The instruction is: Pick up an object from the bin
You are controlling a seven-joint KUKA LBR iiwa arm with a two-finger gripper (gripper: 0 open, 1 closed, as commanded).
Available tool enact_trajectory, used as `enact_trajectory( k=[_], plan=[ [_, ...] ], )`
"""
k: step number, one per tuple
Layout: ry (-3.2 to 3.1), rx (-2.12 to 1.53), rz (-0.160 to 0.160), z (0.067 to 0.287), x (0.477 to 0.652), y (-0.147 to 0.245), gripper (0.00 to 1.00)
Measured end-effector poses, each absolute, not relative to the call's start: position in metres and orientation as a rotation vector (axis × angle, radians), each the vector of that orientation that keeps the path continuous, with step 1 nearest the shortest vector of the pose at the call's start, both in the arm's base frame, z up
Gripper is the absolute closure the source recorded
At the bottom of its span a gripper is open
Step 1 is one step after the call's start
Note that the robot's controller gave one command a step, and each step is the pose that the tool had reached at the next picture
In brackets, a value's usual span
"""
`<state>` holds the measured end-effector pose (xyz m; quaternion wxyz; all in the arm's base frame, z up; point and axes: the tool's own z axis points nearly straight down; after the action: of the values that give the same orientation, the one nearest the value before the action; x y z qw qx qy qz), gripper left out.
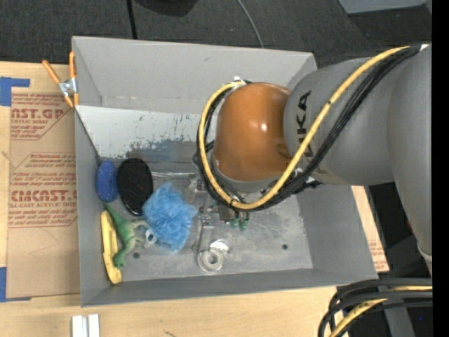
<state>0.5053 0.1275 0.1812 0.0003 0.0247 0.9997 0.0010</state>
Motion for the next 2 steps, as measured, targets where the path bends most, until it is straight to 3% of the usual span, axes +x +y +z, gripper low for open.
enact_trajectory(
  k=[1, 2],
  plan=[
    [3.14, -0.032, 0.002, 0.151, 0.538, 0.147, 0.0],
    [3.139, -0.057, 0.005, 0.128, 0.546, 0.143, 0.0]
  ],
)
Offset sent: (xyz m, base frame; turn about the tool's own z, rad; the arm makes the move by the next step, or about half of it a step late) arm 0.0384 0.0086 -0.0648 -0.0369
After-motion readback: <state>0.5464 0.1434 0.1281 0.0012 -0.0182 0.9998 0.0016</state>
